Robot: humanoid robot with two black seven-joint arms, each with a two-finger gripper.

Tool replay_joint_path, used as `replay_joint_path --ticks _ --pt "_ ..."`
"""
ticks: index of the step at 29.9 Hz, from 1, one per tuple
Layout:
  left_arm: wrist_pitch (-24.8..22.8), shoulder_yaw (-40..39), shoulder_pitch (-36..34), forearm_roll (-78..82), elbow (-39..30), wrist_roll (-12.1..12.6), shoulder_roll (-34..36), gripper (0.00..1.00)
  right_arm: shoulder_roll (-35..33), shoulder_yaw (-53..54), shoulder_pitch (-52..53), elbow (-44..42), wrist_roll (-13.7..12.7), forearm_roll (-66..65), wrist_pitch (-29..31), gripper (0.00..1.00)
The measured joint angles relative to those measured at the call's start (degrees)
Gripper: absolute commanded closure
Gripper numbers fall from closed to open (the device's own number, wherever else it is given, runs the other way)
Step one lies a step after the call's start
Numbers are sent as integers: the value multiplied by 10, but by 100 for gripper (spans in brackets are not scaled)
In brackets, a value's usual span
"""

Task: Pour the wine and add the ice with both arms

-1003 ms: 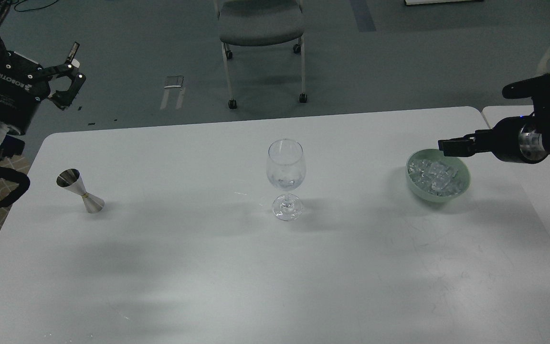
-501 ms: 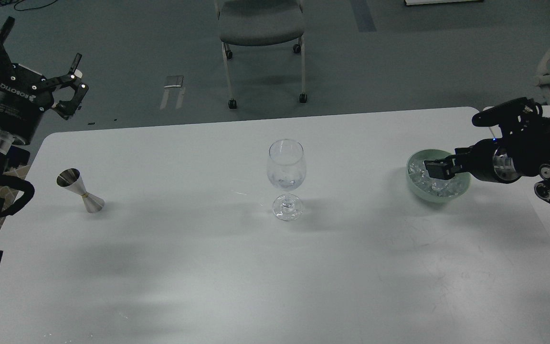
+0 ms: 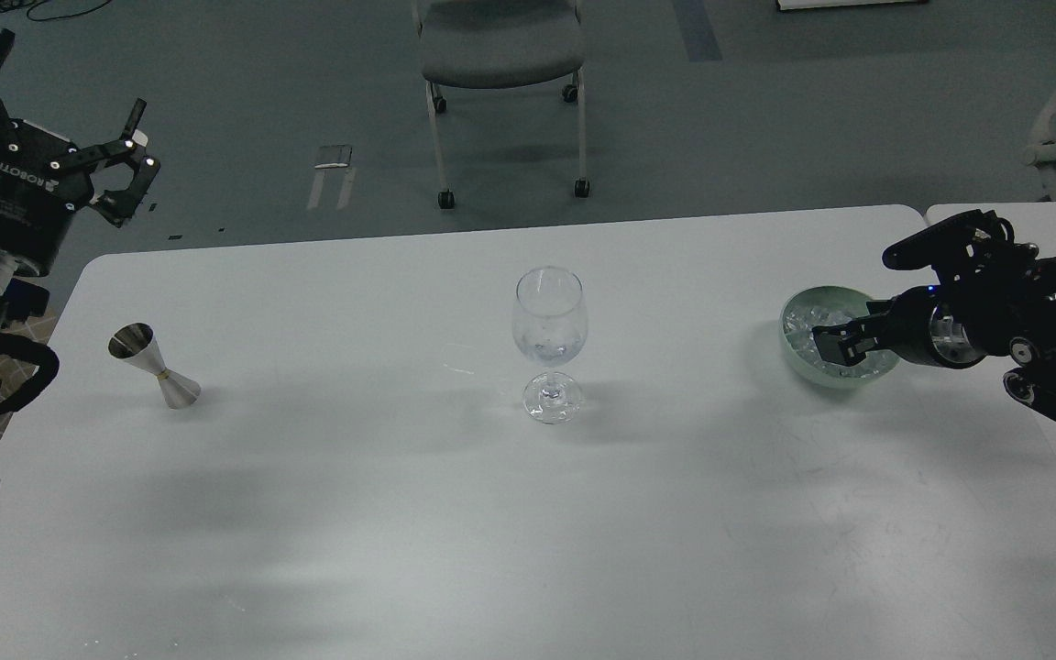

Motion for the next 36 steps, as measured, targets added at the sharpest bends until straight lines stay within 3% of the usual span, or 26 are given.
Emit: replay_joint_path --ticks 8,24,28,36 --pt "0 1 0 1 0 0 -7 2 25 1 7 -24 -2 0 -1 43" --pt "1 1 0 1 1 0 -5 2 28 0 1 -23 -5 1 1 44" --pt "2 1 0 1 1 0 -5 2 27 0 1 -22 -11 1 1 66" --pt "2 1 -1 1 1 -1 -5 2 25 0 3 -24 -20 1 3 72"
